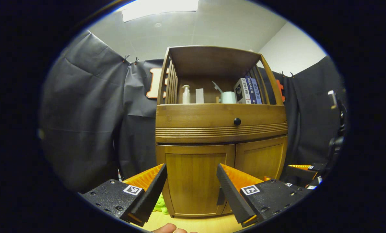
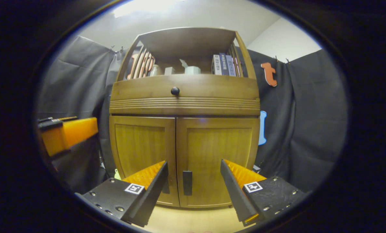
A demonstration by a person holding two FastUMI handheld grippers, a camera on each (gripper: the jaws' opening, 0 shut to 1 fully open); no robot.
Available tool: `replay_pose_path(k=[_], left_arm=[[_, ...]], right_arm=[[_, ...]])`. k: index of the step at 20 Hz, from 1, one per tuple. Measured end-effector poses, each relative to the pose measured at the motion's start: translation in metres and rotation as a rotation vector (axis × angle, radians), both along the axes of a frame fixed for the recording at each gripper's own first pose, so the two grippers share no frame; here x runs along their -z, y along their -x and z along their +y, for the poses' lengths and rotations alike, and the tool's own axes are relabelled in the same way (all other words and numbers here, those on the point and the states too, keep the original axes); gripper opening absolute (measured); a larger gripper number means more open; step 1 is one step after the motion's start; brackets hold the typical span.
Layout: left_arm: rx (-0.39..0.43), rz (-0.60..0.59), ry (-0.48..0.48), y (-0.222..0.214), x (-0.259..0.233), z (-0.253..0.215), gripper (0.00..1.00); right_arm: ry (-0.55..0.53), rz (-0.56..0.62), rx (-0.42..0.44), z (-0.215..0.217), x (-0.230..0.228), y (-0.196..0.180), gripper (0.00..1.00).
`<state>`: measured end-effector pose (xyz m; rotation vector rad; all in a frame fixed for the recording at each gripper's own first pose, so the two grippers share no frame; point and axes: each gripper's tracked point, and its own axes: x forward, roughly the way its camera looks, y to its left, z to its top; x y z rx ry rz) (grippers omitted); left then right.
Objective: Open the right door of the double-door shoe cabinet with the right hand, and open the left door with the left hand.
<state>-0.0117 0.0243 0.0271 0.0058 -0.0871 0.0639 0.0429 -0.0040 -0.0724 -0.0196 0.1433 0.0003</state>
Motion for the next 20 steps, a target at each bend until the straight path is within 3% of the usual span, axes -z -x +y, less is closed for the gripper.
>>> replay_pose_path(k=[4,7,9,13,14,16,20], left_arm=[[-0.077,0.009,-0.013,0.012,0.004,0.029,0.95],[-0.15,0.013,-0.025,0.024,0.007,0.055,0.92],[-0.196,0.024,-0.036,0.029,0.01,0.07,0.92],[-0.27,0.043,-0.053,0.037,0.014,0.092,0.92],[-0.283,0.05,-0.055,0.038,0.015,0.096,0.95],[-0.305,0.059,-0.056,0.041,0.017,0.103,0.92],[-0.34,0.066,-0.067,0.044,0.018,0.115,0.92]], right_arm=[[0.02,0.099,-0.036,0.011,0.05,-0.026,0.94],[0.017,0.164,-0.056,0.019,0.083,-0.046,0.96],[0.003,0.215,-0.043,0.019,0.103,-0.06,0.83],[0.005,0.275,-0.041,0.023,0.134,-0.092,0.82],[0.011,0.283,-0.043,0.026,0.138,-0.1,0.66],[0.014,0.296,-0.041,0.028,0.142,-0.109,0.71],[0.036,0.308,0.003,0.022,0.152,-0.134,0.47]])
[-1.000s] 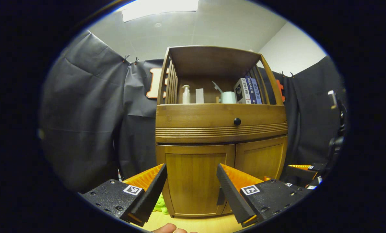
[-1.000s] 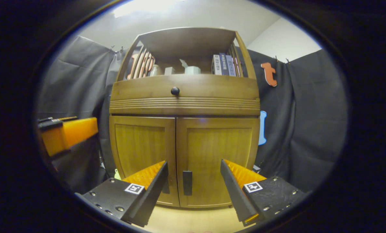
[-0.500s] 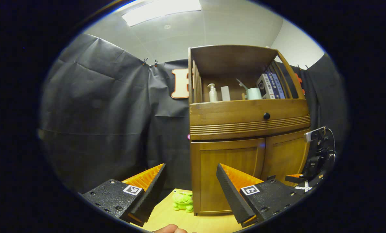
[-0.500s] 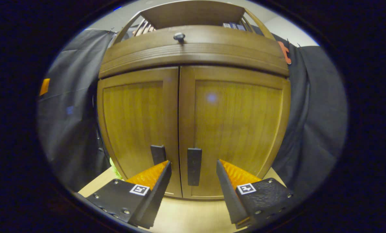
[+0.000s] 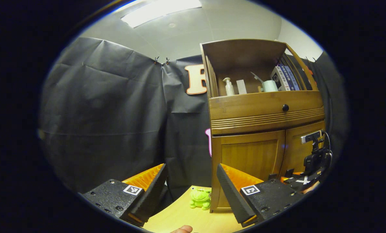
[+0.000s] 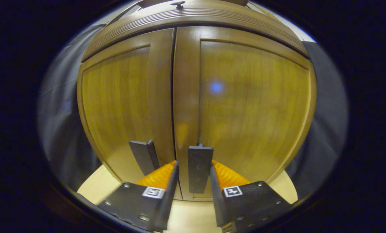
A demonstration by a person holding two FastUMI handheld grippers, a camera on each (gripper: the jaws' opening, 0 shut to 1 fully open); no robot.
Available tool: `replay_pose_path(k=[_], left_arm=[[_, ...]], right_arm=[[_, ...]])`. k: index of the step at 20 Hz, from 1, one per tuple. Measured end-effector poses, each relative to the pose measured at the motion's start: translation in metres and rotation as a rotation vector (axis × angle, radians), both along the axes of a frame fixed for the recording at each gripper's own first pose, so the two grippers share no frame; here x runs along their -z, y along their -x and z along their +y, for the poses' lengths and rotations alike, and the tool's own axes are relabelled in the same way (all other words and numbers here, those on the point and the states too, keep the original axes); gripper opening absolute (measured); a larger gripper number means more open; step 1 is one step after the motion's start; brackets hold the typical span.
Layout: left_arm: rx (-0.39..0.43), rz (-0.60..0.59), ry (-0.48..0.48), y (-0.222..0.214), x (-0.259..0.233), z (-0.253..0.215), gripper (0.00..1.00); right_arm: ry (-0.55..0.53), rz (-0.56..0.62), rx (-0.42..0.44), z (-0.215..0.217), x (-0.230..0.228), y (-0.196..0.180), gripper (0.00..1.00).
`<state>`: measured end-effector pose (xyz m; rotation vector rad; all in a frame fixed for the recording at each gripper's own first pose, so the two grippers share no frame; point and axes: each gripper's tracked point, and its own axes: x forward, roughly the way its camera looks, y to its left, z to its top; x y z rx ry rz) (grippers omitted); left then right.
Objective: Open the right door of the double-door shoe cabinet with the right hand, and open the left door with the left hand.
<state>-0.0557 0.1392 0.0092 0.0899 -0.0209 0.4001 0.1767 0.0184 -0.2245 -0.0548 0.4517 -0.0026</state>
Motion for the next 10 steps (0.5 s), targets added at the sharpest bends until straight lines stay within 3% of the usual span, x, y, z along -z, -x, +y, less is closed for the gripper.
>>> replay_pose_path(k=[3,4,5,6,10], left_arm=[[-0.008,-0.003,-0.002,0.0,-0.001,0.003,0.92],[-0.007,-0.003,0.0,-0.001,-0.001,0.003,0.95],[-0.002,-0.002,0.004,-0.001,0.001,0.001,0.92],[0.005,-0.003,0.009,-0.002,0.001,0.0,0.92],[0.038,0.003,0.023,-0.005,0.003,-0.01,0.95]], right_arm=[[-0.021,-0.002,0.025,-0.003,-0.008,0.006,0.31],[-0.015,-0.001,0.029,-0.003,-0.007,0.004,0.31],[-0.019,-0.005,0.037,-0.004,-0.01,0.004,0.31],[-0.02,-0.006,0.039,-0.003,-0.011,0.006,0.25],[-0.017,-0.009,0.038,-0.003,-0.01,0.009,0.25]])
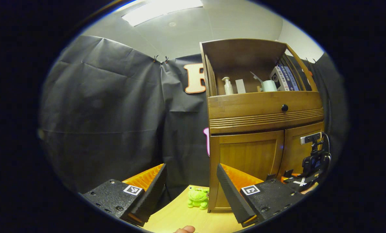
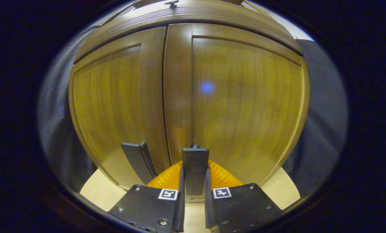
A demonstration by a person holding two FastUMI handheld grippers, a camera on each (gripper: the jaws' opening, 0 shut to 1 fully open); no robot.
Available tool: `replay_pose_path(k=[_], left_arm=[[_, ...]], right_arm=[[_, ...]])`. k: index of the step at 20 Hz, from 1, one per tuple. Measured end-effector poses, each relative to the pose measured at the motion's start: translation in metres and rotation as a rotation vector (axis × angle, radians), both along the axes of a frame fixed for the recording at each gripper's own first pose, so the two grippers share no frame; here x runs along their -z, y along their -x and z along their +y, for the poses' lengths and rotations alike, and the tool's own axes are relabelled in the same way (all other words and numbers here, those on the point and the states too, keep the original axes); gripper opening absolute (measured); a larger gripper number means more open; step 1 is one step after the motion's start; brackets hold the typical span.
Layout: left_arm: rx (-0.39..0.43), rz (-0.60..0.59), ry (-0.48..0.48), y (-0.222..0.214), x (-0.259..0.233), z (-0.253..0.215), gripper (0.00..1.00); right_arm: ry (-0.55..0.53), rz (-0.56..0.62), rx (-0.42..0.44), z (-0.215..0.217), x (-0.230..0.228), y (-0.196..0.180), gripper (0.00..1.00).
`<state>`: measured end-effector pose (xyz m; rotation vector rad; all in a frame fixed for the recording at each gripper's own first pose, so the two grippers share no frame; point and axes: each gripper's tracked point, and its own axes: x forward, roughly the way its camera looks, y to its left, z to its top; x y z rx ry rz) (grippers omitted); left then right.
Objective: Open the right door of the double-door shoe cabinet with the right hand, and open the left door with the left hand.
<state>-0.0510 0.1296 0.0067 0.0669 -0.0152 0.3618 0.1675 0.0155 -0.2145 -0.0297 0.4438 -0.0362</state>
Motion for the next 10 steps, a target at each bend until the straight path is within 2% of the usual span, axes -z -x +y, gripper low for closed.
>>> replay_pose_path(k=[3,4,5,10], left_arm=[[0.03,-0.001,0.002,0.0,0.0,-0.003,0.95],[0.04,0.001,0.001,0.0,0.001,-0.007,0.99],[0.05,0.0,0.0,-0.001,0.0,-0.011,0.95],[0.096,-0.002,0.017,-0.003,0.001,-0.024,0.92]], right_arm=[[-0.007,-0.002,0.004,0.0,0.0,-0.001,0.25],[-0.011,-0.002,0.006,0.0,0.001,-0.001,0.25],[-0.009,-0.003,0.008,0.0,0.001,-0.001,0.25],[-0.013,-0.003,0.028,-0.001,0.001,-0.001,0.25]])
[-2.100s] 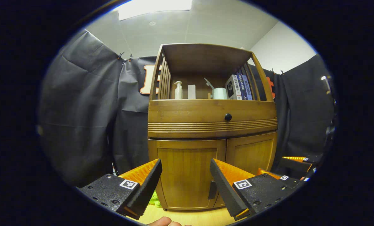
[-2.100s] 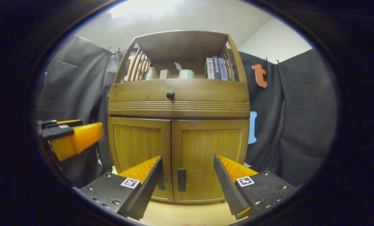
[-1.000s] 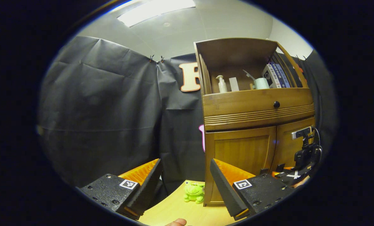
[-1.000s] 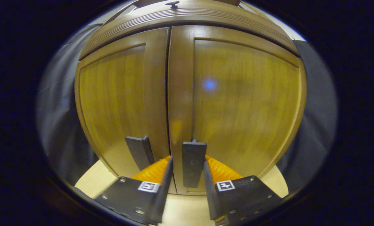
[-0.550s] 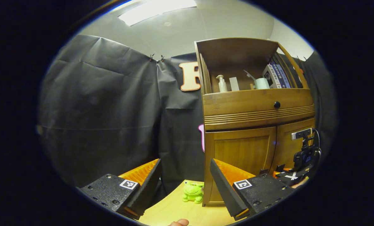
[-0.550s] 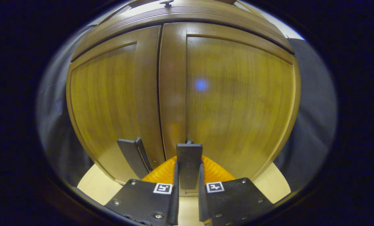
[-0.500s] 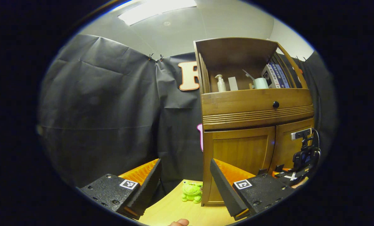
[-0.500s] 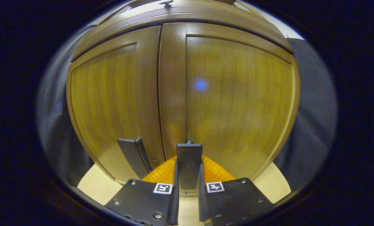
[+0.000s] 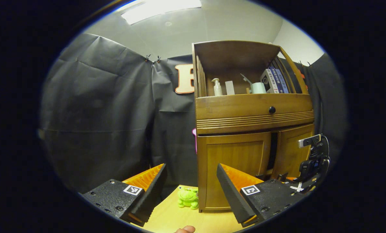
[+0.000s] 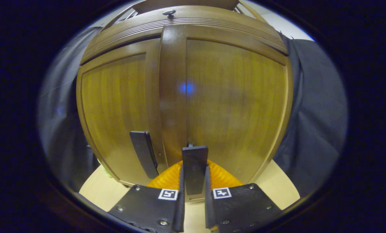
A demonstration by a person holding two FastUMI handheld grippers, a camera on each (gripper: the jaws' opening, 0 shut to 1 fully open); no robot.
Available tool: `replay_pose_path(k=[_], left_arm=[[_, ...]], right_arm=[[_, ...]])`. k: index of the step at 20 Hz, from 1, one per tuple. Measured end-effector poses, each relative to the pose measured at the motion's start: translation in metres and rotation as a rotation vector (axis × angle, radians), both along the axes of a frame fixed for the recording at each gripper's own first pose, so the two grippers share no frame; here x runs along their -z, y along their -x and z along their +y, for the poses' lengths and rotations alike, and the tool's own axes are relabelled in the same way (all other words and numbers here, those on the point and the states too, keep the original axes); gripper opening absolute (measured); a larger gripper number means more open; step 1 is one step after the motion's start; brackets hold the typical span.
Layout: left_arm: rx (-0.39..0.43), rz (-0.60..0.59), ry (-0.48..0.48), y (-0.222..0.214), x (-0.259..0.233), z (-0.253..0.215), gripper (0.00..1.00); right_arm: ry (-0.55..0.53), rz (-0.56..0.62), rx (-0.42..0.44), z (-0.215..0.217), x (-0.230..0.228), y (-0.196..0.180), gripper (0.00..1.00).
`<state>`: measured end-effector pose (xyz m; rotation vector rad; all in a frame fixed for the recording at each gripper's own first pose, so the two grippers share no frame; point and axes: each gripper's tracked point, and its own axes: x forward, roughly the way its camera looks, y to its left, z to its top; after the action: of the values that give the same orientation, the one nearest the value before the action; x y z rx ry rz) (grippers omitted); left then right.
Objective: Open the right door of the double-door shoe cabinet with the right hand, and open the left door with the left hand.
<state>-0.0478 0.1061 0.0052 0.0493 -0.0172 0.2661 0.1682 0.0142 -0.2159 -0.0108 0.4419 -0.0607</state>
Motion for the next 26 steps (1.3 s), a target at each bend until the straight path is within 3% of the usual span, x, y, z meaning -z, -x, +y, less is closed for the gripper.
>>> replay_pose_path(k=[1,5,7,9,16,21,26], left_arm=[[0.007,-0.001,0.002,0.0,0.0,-0.002,0.95],[0.042,-0.007,0.016,0.0,0.0,-0.013,0.92],[0.068,-0.005,0.024,-0.003,0.001,-0.021,0.98],[0.104,0.0,0.038,-0.007,0.004,-0.033,0.92],[0.255,0.022,0.071,-0.024,0.014,-0.092,0.95],[0.366,0.034,0.088,-0.033,0.021,-0.134,0.92],[0.429,0.039,0.091,-0.04,0.025,-0.157,0.95]], right_arm=[[0.0,-0.001,0.002,0.0,0.0,0.0,0.25],[-0.002,0.004,0.025,-0.001,0.0,0.0,0.25],[-0.001,0.0,0.037,-0.002,0.0,0.0,0.25],[-0.006,-0.001,0.046,-0.003,0.0,0.001,0.25],[-0.019,0.012,0.097,-0.007,-0.006,0.004,0.24],[0.005,0.016,0.167,-0.013,-0.01,0.006,0.24],[0.033,0.013,0.195,-0.018,-0.011,0.007,0.24]])
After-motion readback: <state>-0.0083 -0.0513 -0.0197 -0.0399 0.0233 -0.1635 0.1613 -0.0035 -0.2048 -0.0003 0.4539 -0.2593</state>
